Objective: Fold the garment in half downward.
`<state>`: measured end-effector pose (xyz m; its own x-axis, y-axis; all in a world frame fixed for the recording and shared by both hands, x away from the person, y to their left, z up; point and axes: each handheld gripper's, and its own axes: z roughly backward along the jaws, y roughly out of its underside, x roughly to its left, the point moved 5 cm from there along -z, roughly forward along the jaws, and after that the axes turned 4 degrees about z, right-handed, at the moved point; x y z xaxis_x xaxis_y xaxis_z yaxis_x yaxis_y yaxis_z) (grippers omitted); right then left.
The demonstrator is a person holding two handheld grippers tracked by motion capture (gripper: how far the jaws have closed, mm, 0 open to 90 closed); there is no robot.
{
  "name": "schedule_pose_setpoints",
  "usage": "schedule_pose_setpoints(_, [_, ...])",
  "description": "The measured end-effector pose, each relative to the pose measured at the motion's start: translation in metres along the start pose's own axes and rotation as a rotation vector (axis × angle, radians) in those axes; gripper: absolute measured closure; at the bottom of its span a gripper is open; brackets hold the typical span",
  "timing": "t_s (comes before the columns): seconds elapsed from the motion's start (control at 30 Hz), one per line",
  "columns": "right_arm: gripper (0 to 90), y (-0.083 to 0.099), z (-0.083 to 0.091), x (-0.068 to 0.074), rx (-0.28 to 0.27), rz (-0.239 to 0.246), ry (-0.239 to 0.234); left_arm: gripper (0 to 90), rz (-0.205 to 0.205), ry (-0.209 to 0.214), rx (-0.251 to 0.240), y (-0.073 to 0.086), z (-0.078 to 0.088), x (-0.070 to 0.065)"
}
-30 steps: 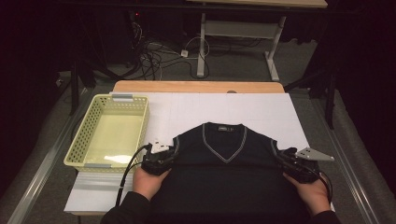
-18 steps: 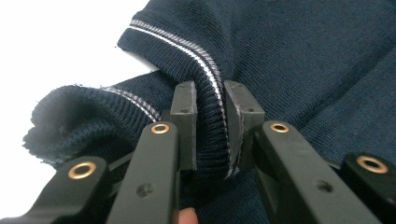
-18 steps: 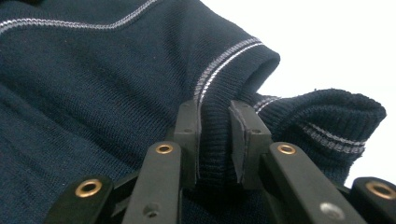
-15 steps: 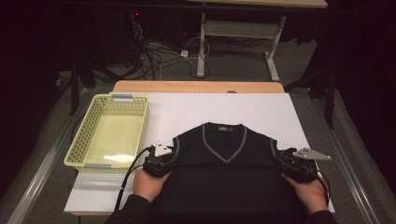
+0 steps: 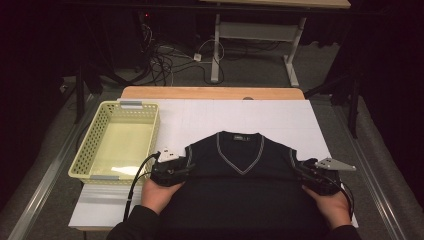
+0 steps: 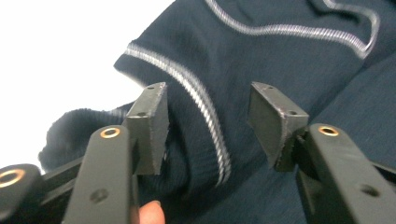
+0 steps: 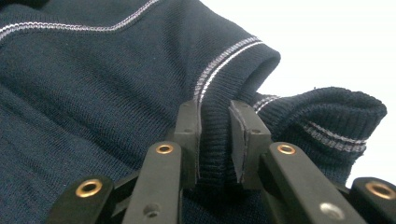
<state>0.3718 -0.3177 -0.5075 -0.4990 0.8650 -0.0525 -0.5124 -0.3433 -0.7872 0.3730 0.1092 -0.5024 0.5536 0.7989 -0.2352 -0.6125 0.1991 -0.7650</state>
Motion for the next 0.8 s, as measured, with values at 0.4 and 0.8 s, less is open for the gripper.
schedule_pose_setpoints(0.4, [75.0,0.0,0.0,0.0,-0.002,0.001,0.001,49.0,0.035,-0.11,0.015,-0.048,-0.027,0.015])
schedule_pose_setpoints(0.8, [75.0,0.0,0.0,0.001,-0.002,0.01,0.006,43.5,0.12,-0.205,0.14,-0.039,-0.057,0.045])
